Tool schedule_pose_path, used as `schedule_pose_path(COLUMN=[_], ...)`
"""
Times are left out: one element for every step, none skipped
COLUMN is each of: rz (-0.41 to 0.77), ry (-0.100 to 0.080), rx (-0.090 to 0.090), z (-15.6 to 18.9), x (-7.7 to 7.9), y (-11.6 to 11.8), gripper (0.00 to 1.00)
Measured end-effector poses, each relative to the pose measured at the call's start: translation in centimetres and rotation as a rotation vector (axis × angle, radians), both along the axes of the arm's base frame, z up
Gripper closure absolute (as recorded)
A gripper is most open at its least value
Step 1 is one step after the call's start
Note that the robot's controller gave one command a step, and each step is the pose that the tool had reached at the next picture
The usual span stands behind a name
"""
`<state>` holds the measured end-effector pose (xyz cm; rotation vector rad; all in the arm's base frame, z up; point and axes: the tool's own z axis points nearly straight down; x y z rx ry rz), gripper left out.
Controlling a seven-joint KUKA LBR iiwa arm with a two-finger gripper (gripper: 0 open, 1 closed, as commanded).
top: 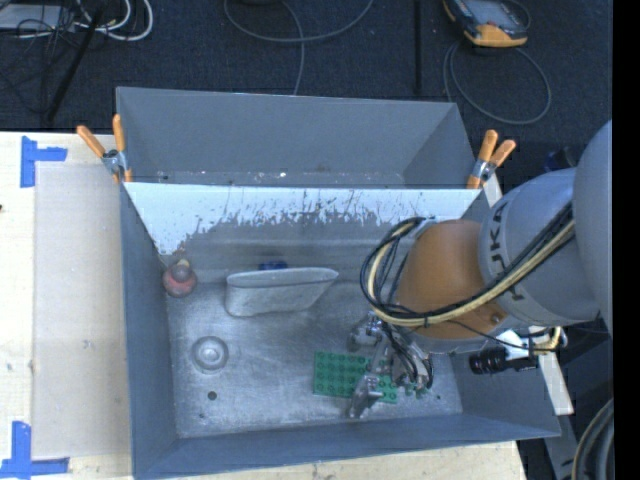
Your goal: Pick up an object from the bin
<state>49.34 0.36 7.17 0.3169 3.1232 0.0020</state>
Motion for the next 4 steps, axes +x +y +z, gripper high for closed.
schedule_pose_path(rz=[0.0, 0.003, 0.005, 0.009], ry=[0.004, -0.002, 0.002, 0.0], rx=[0.001, 0.0, 0.0, 0.0], z=[0.1, 6.3, 7.4, 11.6], x=[0.0, 0.1, 0.1, 0.2], y=[0.0, 0.0, 0.1, 0.1], gripper=[1.0, 1.0, 1.0, 1.0])
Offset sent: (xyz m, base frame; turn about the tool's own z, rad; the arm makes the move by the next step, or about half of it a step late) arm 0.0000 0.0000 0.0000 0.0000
